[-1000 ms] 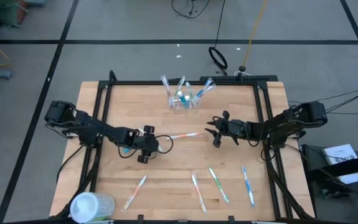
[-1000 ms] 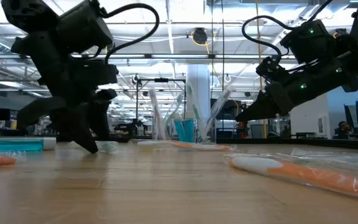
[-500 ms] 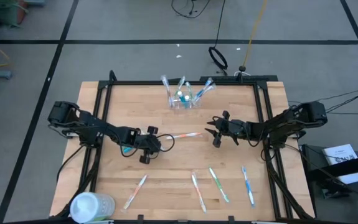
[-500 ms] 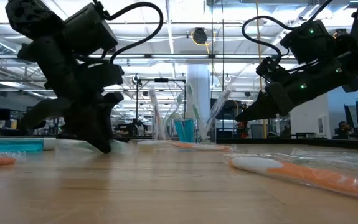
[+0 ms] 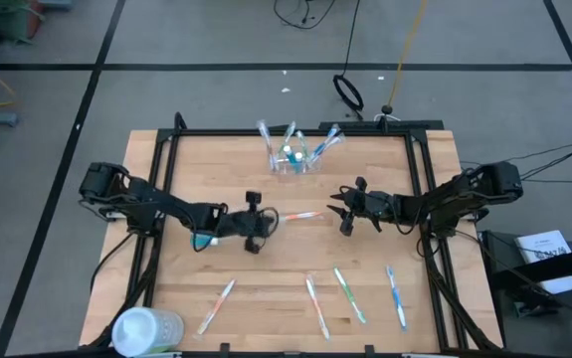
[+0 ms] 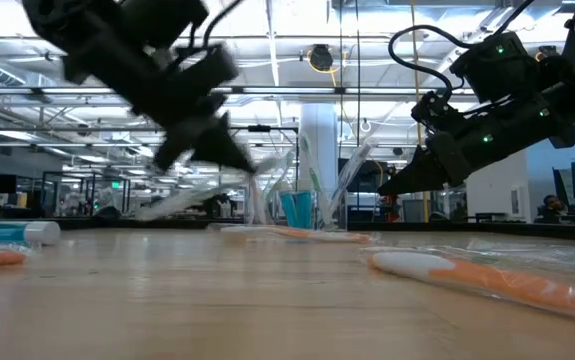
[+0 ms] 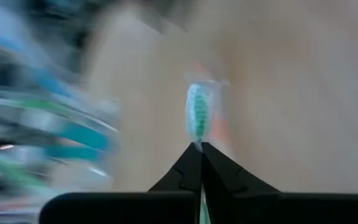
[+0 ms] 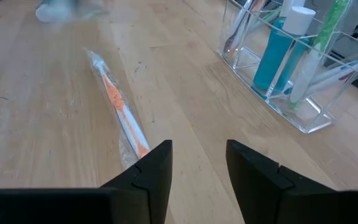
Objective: Pick & Place toothbrushing station
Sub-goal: Put the green toothbrush into the transparent organizer, then put the blue mouthwash bottle into the transparent organizer
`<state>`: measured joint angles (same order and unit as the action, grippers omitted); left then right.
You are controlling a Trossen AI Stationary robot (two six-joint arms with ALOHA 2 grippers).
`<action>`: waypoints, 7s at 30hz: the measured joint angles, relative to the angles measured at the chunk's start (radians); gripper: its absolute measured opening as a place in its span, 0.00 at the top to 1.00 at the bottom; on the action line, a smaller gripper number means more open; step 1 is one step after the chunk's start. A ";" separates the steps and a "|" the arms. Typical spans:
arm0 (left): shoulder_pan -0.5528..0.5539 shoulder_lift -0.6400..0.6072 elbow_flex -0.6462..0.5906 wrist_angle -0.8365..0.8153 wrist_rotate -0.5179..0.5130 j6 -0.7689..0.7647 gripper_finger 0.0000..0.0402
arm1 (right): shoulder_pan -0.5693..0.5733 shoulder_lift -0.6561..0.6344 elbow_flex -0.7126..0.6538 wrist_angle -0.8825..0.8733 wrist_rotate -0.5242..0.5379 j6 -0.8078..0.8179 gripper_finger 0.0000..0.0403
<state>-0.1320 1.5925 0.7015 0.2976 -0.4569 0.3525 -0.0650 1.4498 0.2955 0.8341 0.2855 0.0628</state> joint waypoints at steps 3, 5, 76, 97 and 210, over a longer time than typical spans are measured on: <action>0.034 -0.002 0.032 0.221 -0.096 -0.069 0.98 | 0.000 0.000 0.000 0.000 0.000 0.000 0.65; 0.064 -0.002 0.040 0.393 -0.098 -0.117 0.97 | 0.000 0.000 0.000 0.000 0.000 0.000 0.65; 0.298 0.287 0.041 0.733 -0.415 -0.020 0.84 | 0.000 0.000 0.000 0.000 0.000 0.001 0.65; 0.241 -0.060 0.041 0.196 -0.171 -0.305 0.47 | -0.001 0.000 0.000 -0.001 0.000 -0.004 0.65; -0.084 -0.196 -0.079 -0.865 0.373 -0.640 0.79 | -0.001 0.000 0.000 -0.001 0.000 -0.018 0.65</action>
<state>-0.2164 1.3963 0.6228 -0.5678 -0.0843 -0.2875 -0.0658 1.4494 0.2958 0.8330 0.2855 0.0444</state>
